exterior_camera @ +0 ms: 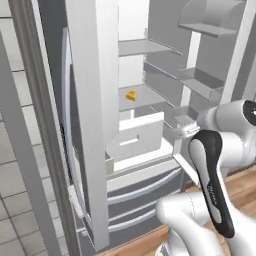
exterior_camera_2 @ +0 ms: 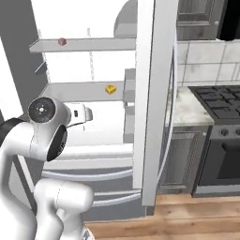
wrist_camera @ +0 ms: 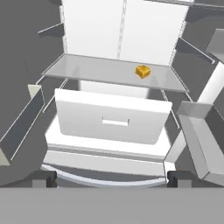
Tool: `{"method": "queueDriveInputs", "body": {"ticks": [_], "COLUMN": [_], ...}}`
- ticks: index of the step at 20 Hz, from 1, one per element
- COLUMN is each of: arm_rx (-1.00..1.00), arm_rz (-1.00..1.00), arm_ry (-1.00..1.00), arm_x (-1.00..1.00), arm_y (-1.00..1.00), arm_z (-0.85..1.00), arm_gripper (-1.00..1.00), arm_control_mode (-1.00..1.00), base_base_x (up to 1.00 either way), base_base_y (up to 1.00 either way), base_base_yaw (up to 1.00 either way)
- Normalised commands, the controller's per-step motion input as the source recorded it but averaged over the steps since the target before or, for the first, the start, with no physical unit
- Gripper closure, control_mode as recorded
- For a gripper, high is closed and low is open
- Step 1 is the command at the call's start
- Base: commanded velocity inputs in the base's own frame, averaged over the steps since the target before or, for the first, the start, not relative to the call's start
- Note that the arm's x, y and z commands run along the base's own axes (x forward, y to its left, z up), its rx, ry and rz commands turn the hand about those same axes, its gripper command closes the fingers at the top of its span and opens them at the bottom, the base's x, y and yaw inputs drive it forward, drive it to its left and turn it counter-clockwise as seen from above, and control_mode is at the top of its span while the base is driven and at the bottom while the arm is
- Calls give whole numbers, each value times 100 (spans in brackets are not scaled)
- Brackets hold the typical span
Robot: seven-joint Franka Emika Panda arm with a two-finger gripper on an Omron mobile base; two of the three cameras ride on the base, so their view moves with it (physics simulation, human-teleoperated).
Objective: Take the cheese, steak, and bell pepper from the fridge and place them on the plate on the dining counter to create an appetizer plate.
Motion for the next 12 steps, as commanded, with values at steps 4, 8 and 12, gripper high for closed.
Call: {"method": "queueDriveInputs", "body": {"ticks": [4, 8, 12], "arm_rx": [0, 0, 0], "arm_rz": [0, 0, 0], "arm_ry": [0, 0, 0], "arm_x": [0, 0, 0], "arm_y": [0, 0, 0], "arm_z": [0, 0, 0], "arm_gripper": [-100, -100, -100], "arm_control_mode": [100, 100, 100], "base_base_x": [59, 56, 39], "base_base_y": [-17, -19, -34], "base_base_yaw": [30, 28, 18]}}
